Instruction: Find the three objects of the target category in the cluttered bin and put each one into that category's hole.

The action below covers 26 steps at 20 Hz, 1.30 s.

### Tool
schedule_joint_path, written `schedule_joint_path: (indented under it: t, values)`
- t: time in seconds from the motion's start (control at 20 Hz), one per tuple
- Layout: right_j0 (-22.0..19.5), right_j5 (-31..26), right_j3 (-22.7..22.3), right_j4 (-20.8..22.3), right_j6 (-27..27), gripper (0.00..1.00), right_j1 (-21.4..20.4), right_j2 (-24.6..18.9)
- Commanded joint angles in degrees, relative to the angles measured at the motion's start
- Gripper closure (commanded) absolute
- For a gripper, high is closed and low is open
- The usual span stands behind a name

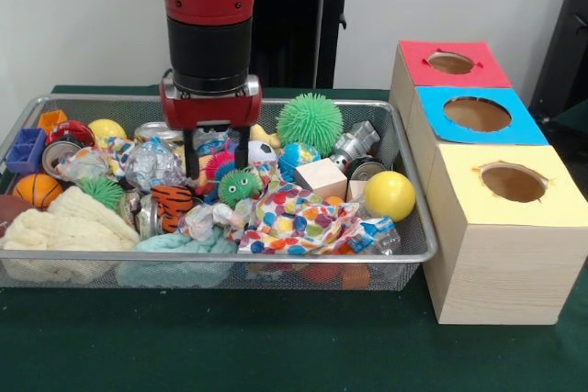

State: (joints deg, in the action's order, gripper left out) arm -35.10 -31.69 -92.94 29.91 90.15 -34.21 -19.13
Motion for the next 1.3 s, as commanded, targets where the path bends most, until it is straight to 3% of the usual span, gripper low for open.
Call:
schedule_joint_path:
  t: [0.05, 1.3]
  values:
    - [-1.2, -0.2, 3.8, -0.4, -0.1, 0.0, -0.8, -2.2]
    - [-3.5, 1.6, 7.0, 2.0, -2.0, 0.0, 6.0, -2.1]
